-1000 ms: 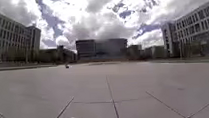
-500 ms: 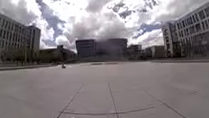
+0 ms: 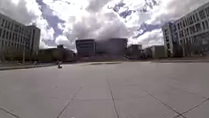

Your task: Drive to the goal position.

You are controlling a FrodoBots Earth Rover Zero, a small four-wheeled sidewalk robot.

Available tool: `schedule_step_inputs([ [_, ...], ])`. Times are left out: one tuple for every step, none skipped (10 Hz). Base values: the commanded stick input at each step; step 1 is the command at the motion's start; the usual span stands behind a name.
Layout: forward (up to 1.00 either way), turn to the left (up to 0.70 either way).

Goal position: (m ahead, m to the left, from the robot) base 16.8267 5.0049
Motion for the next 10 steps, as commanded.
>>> schedule_step_inputs([
  [0.7, 0.0],
  [0.7, 0.0],
  [0.7, 0.0],
  [0.7, 0.0],
  [0.7, 0.0],
  [0.7, 0.0],
  [0.7, 0.0],
  [0.7, 0.0],
  [0.7, 0.0],
  [0.7, 0.0],
])
